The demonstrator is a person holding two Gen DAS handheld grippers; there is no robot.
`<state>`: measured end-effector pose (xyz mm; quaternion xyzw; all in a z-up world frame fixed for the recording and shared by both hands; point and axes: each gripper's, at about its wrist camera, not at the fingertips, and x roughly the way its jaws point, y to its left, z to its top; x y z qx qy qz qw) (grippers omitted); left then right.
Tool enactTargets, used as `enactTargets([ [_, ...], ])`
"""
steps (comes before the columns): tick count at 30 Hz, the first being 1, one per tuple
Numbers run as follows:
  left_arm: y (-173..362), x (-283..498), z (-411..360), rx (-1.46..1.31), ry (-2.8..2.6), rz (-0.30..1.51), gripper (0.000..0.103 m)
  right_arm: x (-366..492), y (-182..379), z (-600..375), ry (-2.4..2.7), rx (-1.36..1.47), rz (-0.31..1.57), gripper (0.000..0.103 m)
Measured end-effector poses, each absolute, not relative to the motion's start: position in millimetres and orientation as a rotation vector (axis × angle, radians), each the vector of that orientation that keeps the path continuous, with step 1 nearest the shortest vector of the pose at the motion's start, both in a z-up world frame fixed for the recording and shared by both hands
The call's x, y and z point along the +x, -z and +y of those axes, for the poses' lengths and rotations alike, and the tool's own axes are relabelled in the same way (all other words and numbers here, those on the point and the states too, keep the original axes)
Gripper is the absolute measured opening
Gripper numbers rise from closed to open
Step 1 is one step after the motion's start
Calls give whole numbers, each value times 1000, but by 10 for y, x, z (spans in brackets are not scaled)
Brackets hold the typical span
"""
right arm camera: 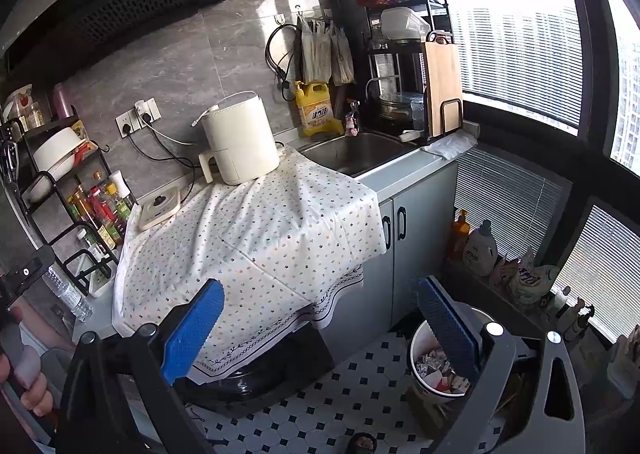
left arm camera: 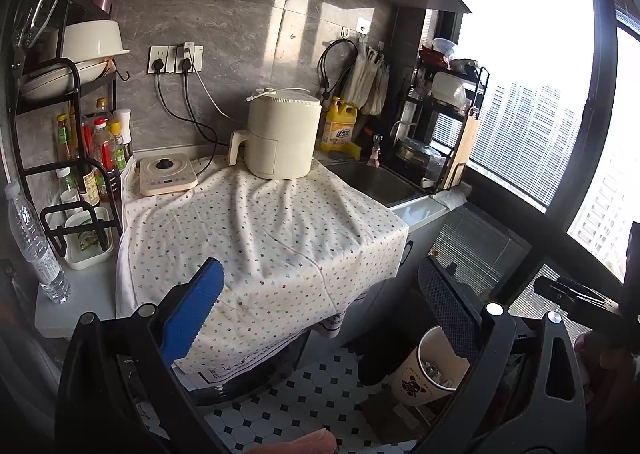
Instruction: Collect trash
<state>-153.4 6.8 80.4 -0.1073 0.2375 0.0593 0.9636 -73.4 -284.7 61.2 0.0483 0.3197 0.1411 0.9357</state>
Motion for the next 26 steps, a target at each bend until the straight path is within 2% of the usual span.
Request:
enactTargets([
  [26,-560,-1054,24,-214,-88,571,97,-505,-370,-2967,-241,108,722,95],
])
